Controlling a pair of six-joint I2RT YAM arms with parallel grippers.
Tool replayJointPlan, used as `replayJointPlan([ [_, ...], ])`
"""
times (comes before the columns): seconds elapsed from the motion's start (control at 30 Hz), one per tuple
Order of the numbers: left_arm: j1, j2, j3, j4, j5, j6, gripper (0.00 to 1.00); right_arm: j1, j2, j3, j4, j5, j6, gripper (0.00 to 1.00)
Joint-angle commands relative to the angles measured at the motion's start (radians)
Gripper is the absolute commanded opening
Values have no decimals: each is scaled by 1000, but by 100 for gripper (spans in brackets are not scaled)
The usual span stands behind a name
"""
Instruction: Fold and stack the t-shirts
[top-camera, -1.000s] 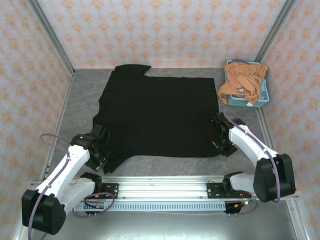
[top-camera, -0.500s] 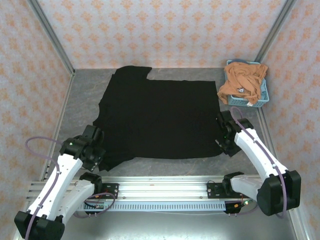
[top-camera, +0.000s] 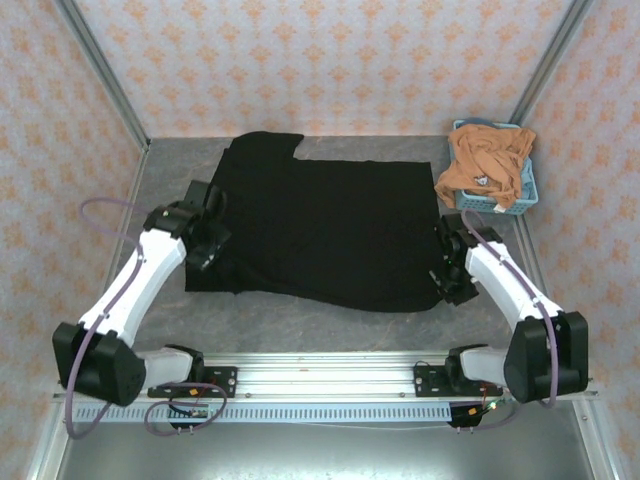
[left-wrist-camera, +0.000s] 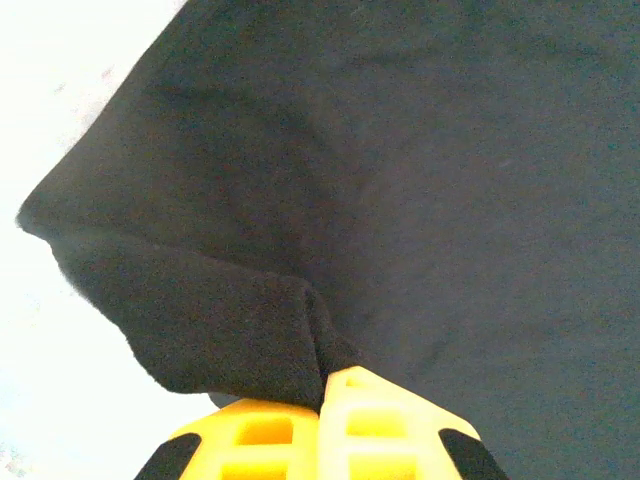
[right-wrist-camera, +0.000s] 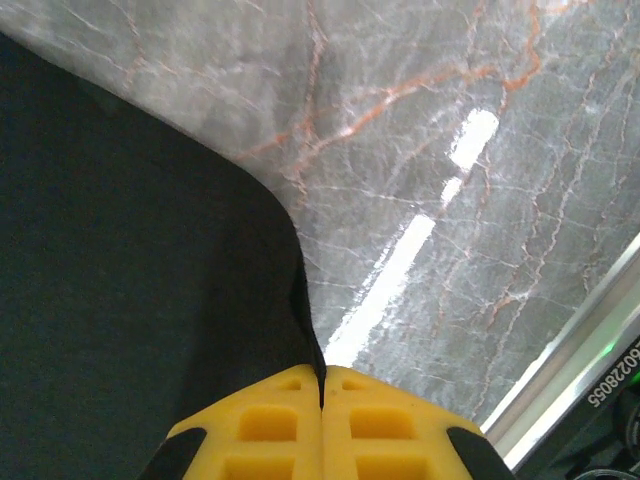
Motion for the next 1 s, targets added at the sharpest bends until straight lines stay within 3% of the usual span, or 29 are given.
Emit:
replayJointPlan([
  [0.0, -2, 85, 112, -10, -92, 92, 0, -15, 38, 75, 22, 49, 16, 0],
  [0.27, 24, 283, 289, -39, -151, 193, 0, -20, 221, 239, 34, 85, -39, 0],
  [0.97, 87, 419, 368, 23, -188, 248, 0, -29, 445, 424, 54, 153, -93, 0],
])
